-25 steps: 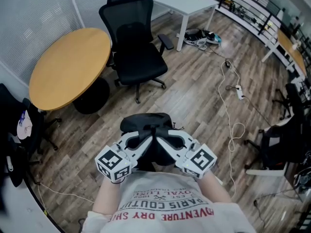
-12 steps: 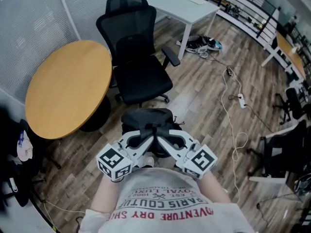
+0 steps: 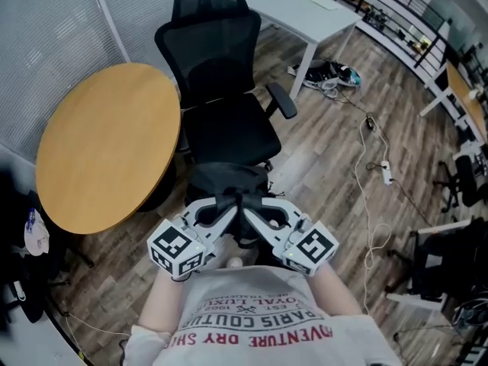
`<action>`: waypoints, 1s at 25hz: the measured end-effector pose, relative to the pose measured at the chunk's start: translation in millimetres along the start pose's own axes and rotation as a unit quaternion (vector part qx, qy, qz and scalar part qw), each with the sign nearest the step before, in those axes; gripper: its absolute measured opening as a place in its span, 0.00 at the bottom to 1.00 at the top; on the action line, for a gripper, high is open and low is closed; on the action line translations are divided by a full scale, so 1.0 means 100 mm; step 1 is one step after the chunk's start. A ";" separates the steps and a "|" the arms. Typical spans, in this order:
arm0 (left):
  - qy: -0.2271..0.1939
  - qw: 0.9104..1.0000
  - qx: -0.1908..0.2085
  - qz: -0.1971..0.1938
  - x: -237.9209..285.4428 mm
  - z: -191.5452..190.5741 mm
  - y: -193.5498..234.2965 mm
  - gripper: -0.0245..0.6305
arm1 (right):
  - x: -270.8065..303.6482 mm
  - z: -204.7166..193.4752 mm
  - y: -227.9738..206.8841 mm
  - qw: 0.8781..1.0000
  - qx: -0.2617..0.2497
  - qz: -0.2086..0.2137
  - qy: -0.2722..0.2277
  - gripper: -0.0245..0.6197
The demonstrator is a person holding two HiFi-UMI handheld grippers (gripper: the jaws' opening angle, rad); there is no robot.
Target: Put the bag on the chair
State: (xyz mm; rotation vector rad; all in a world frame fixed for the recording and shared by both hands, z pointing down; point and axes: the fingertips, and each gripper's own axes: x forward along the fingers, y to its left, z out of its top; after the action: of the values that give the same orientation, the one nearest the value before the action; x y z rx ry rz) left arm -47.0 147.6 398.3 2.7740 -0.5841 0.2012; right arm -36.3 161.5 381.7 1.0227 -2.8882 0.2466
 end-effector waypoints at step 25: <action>-0.057 0.978 -0.053 0.194 1.76 0.84 2.09 0.12 | 1.05 0.39 -2.64 0.977 -0.041 0.202 0.056 0.11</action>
State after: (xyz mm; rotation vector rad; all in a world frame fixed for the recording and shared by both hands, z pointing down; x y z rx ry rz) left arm 32.9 -127.2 408.0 2.5556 -1.1291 0.0903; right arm 47.5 -112.6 389.4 0.3855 -2.9431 0.1941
